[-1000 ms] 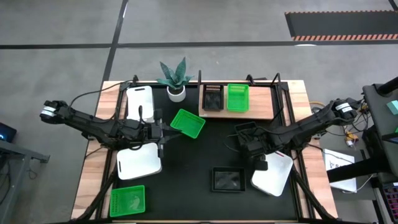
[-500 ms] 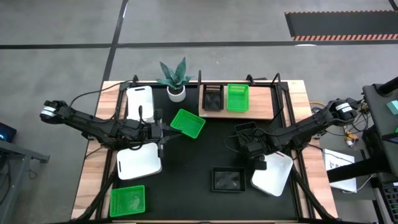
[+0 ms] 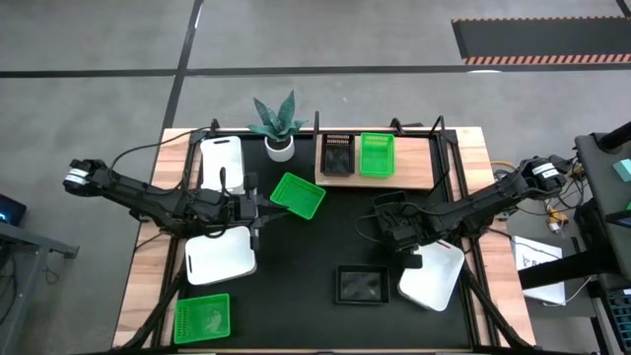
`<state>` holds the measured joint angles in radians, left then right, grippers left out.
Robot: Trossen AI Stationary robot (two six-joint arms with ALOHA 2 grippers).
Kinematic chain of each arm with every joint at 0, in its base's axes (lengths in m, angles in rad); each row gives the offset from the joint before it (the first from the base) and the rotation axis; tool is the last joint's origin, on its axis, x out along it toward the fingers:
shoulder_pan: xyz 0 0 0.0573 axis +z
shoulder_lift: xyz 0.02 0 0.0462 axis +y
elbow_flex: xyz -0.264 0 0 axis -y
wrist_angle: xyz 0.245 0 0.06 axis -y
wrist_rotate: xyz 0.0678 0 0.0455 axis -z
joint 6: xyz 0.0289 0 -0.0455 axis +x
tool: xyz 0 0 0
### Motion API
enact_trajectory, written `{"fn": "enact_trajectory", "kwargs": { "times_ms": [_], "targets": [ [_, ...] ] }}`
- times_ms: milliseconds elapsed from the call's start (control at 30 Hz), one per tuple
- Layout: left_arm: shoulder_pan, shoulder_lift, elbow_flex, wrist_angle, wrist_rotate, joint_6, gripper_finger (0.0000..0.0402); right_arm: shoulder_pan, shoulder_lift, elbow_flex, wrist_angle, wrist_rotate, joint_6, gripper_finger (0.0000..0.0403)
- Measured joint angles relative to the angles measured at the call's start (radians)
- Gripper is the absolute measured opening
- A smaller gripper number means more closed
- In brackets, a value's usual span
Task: Stack baskets on shelf by color
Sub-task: Stack the top black bin on the black bin on the shelf
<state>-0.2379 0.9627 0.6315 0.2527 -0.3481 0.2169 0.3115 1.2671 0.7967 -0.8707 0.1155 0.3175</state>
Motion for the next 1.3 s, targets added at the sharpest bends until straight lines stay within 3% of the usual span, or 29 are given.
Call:
{"fn": "enact_trajectory", "kwargs": {
  "times_ms": [100,400,733,1000,1300],
  "targets": [
    [0.000,0.000,0.000,0.000,0.000,0.000,0.0041,0.000,0.000,0.000,0.017,0.000,-0.022,0.0016],
    [0.000,0.000,0.000,0.000,0.000,0.000,0.0041,0.000,0.000,0.080,0.012,-0.003,-0.012,0.0013],
    [0.000,0.000,0.000,-0.001,0.000,0.000,0.0041,0.000,0.000,0.300,0.010,-0.009,0.002,0.0013],
    [0.000,0.000,0.000,-0.002,0.000,0.000,0.0041,0.000,0.043,0.483,0.003,0.087,-0.076,0.0012],
    [0.000,0.000,0.000,-0.009,0.000,0.000,0.0041,-0.067,0.203,0.737,-0.170,0.273,-0.138,0.0012]
  ]
}}
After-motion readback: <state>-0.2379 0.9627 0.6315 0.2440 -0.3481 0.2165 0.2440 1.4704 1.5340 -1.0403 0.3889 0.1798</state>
